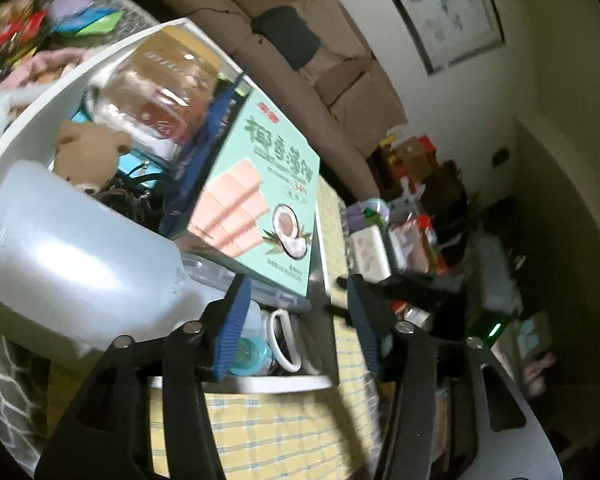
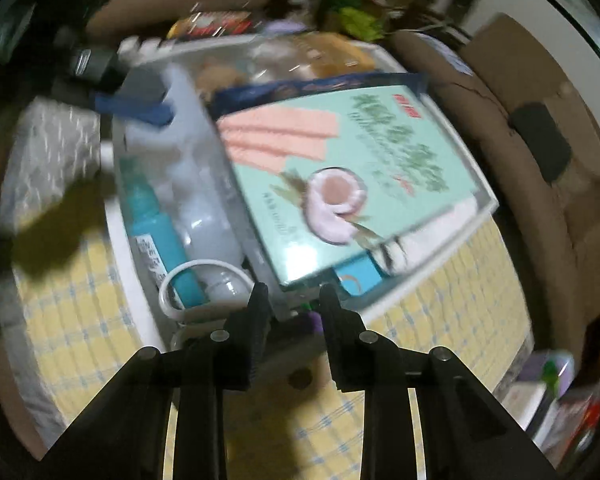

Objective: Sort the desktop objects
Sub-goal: 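Open the right gripper to drop the pen case into the tray, then reach the right gripper to the brown paper card and grasp its edge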

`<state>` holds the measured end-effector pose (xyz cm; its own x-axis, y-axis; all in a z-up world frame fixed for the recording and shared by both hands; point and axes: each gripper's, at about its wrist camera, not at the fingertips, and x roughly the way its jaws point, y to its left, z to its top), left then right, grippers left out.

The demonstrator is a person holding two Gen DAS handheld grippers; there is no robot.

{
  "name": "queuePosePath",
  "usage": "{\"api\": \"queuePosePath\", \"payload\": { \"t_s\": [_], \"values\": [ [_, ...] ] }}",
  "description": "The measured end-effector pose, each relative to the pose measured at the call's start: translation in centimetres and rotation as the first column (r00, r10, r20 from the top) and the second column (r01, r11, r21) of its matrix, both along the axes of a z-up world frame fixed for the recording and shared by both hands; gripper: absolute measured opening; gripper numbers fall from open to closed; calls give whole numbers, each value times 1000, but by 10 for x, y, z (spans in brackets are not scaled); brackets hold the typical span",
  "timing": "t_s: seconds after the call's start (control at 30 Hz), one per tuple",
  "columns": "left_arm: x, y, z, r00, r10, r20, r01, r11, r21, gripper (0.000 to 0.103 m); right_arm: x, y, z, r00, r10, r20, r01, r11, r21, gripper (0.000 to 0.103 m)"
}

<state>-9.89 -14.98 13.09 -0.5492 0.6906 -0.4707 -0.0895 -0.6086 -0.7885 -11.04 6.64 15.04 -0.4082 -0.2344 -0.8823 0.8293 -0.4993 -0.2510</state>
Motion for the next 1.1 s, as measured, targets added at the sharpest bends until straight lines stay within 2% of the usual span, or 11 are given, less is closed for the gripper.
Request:
{"api": "queuePosePath", "payload": {
  "t_s": [0.1, 0.17, 0.3, 0.53, 0.63, 0.7, 0.77, 0.83, 0.9, 0.97, 1.1],
  "values": [
    [8, 22, 12, 998, -48, -34, 44, 992, -117, 70, -5, 34, 14, 988, -149, 44, 153, 981, -121, 35],
    [17, 46, 20, 995, -85, -60, 70, 975, -209, 77, -3, 58, 16, 966, -244, 81, 255, 949, -184, 37],
    [34, 81, 26, 986, -139, -91, 106, 950, -294, 95, 7, 94, 2, 934, -339, 116, 357, 900, -248, 40],
    [72, 131, 8, 969, -240, -60, 203, 910, -362, 96, 16, 123, -41, 899, -401, 175, 436, 857, -275, 40],
    [87, 147, -3, 962, -270, -49, 229, 887, -402, 96, 7, 131, -63, 884, -415, 215, 464, 836, -293, 45],
    [93, 156, -10, 955, -294, -41, 252, 876, -410, 96, -5, 141, -78, 852, -438, 288, 516, 795, -319, 47],
    [97, 166, -18, 946, -323, -34, 279, 862, -422, 96, -22, 154, -95, 792, -457, 405, 597, 718, -359, 47],
    [98, 173, -24, 939, -343, -22, 301, 853, -427, 96, -33, 164, -106, 749, -453, 483, 646, 660, -383, 42],
    [98, 177, -30, 935, -354, -15, 312, 843, -437, 96, -37, 168, -111, 731, -435, 526, 665, 628, -405, 34],
    [98, 178, -32, 934, -356, -11, 316, 842, -438, 96, -39, 171, -115, 719, -387, 578, 672, 600, -434, 34],
    [93, 176, -36, 939, -345, 0, 311, 846, -432, 96, -36, 170, -118, 695, -287, 659, 675, 576, -461, 31]
  ]
}}
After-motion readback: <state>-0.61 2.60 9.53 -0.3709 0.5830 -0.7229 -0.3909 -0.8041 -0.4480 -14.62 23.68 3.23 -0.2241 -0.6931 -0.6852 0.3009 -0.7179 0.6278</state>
